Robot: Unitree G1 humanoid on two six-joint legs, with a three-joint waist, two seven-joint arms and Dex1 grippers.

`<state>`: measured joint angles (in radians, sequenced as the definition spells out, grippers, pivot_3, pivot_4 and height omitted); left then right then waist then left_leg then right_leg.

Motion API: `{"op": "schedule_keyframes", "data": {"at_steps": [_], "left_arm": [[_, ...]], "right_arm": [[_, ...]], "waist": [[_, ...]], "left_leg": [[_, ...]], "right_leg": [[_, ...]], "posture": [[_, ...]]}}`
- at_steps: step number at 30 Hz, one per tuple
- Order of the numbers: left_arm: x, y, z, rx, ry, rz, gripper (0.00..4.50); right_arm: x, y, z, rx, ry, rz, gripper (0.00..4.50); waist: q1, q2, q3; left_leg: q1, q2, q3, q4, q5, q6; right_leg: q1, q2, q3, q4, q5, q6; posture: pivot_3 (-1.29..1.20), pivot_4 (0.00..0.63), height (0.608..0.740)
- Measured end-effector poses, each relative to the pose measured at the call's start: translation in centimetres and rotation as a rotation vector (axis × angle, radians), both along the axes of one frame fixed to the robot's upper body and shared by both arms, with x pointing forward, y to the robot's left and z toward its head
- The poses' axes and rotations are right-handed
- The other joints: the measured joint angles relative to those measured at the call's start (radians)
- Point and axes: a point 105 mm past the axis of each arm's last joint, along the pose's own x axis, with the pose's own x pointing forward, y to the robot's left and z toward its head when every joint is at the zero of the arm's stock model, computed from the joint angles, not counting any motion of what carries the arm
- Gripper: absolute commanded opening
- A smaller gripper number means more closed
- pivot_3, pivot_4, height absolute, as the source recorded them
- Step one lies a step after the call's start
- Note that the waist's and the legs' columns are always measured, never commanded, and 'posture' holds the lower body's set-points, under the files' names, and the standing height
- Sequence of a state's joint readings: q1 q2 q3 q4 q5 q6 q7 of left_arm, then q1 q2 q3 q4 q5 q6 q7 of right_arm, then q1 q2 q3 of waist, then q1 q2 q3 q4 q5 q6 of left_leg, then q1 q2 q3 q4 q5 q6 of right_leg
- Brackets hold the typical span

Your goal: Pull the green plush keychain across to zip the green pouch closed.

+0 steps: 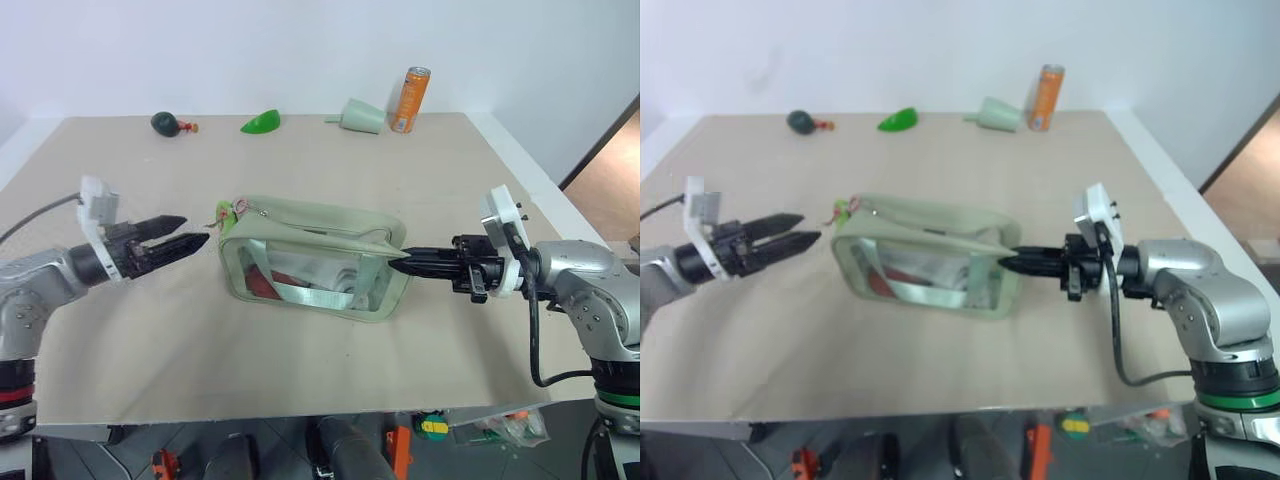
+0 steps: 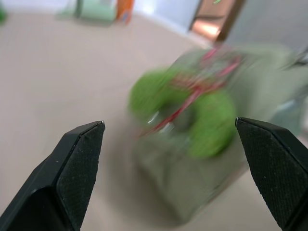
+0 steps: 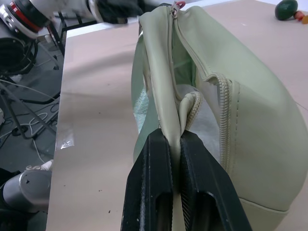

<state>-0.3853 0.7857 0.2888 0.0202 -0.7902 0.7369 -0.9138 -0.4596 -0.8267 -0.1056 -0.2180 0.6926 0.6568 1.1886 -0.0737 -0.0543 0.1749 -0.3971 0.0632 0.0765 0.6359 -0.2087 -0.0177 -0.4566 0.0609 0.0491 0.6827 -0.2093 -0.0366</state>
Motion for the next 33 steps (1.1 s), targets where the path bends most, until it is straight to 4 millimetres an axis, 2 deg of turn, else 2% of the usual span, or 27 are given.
{"op": "schedule_keyframes", "data": {"at_steps": [14, 21, 24, 33], "left_arm": [[2.8, -1.2, 0.8, -0.092, -0.005, 0.029, 4.5], [3.3, -2.0, -1.1, -0.054, 0.056, 0.02, 4.5], [3.4, -2.5, -1.4, -0.055, 0.063, 0.001, 3.71], [4.3, -3.3, -1.1, -0.089, 0.03, 0.005, 0.6]], "right_arm": [[0.1, 0.1, -0.5, -0.004, -0.006, -0.034, 0.03], [0.0, 0.0, -0.5, -0.005, -0.011, -0.046, 0.03], [-0.1, 0.0, -0.6, -0.005, -0.01, -0.048, 0.0], [-0.1, 0.0, -0.6, -0.005, -0.014, -0.053, 0.0]], "waist": [[-0.001, -0.001, 0.0], [-0.001, -0.001, 0.0], [-0.001, -0.001, 0.0], [-0.001, -0.001, 0.0]], "left_leg": [[0.004, 0.0, 0.0, 0.0, 0.0, 0.0], [0.004, 0.0, 0.0, 0.0, 0.0, 0.0], [0.004, 0.0, 0.0, 0.0, 0.0, 0.0], [0.005, 0.0, 0.0, 0.0, 0.0, 0.0]], "right_leg": [[0.004, 0.002, 0.0, 0.0, 0.001, 0.001], [0.004, 0.002, 0.0, 0.0, 0.001, 0.001], [0.004, 0.002, 0.0, 0.0, 0.001, 0.001], [0.005, 0.002, 0.0, 0.0, 0.001, 0.001]], "posture": [[0.0, 0.15, 0.74], [0.0, 0.15, 0.74], [0.0, 0.15, 0.74], [0.0, 0.15, 0.74]]}}
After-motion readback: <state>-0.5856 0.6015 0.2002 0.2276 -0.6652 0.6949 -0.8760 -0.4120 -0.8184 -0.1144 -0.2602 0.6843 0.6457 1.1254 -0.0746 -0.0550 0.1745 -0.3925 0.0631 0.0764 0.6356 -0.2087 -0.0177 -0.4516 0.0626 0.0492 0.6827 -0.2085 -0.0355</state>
